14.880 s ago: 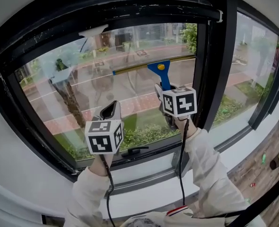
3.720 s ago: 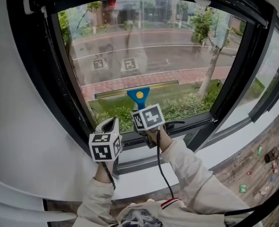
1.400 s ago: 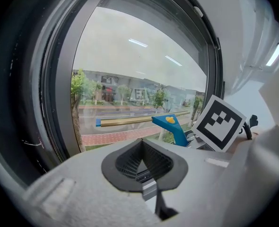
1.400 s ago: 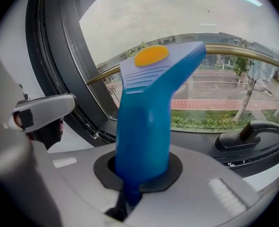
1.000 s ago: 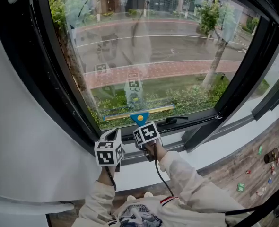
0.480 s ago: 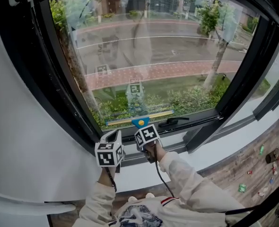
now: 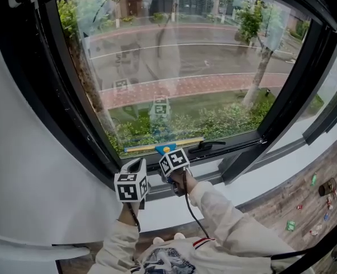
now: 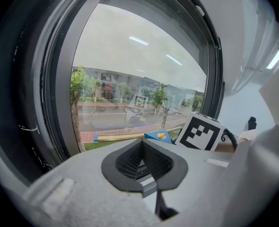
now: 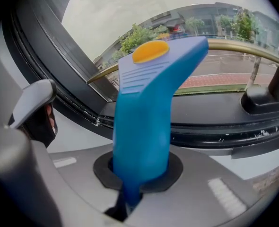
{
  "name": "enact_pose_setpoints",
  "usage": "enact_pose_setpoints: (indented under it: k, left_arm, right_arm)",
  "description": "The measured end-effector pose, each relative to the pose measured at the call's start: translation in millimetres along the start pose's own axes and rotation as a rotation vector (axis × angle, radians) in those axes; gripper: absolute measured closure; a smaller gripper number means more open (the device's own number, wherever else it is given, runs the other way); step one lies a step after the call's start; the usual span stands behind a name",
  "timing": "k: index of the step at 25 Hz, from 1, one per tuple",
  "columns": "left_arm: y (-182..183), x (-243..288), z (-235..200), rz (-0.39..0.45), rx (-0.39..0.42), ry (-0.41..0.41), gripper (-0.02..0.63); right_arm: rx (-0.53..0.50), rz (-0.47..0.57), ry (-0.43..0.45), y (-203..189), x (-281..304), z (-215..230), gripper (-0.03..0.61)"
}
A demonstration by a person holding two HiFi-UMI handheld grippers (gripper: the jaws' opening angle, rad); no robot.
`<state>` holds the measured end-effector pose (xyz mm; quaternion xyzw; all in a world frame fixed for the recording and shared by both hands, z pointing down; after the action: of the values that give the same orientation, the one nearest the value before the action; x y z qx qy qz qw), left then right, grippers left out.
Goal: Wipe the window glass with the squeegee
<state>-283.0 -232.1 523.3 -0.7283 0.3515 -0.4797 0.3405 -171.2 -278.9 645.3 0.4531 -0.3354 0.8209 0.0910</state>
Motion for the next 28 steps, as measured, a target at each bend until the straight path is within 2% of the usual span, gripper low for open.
enact_pose_setpoints:
  k: [4,9,15,21,24,28]
  left_arm:
    - [-2,2,1,-0.004,-0.003,-0.004,0.614]
    - [-2,0,0,-0.002,-0.005,-0.001,0.614]
    - [-7,-7,-17,-0.003,-0.025,0.032,0.614]
    - [-14,-9,-15,-0.01,-0.028,0.036,0.613]
    - [-16,-12,-15,-0.001,-0.033,0.049,0.614]
    - [-19,-20,-12,0.024,-0.039,0.066,0.614]
  right_arm:
    - [-0.032,-0.039,-0.033,-3,7,1,0.551]
    - [0.001,-0.115,0.004,-18,30,1,0.569]
    - [0.004,-0.107,0.01,-20,35,4,0.569]
    - [-0.028,-0.051,-0.027,-19,30,2,0.571]
    - [-0.092,0.0,-0.079,-11,17,-5,0.571]
    - [-0.124,0.059,-0.073,-6,-7,-12,0.571]
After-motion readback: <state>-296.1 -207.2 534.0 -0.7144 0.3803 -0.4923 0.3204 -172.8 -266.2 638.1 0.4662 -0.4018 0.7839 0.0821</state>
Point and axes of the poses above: the fingertips, and each gripper's own axes: x forward along the fingers, z to its right, y out of its top, the point moved 6 cm from there along -x, backward along the fingers, and after that the axes turned 10 degrees about -x, right-handed, at the moved point
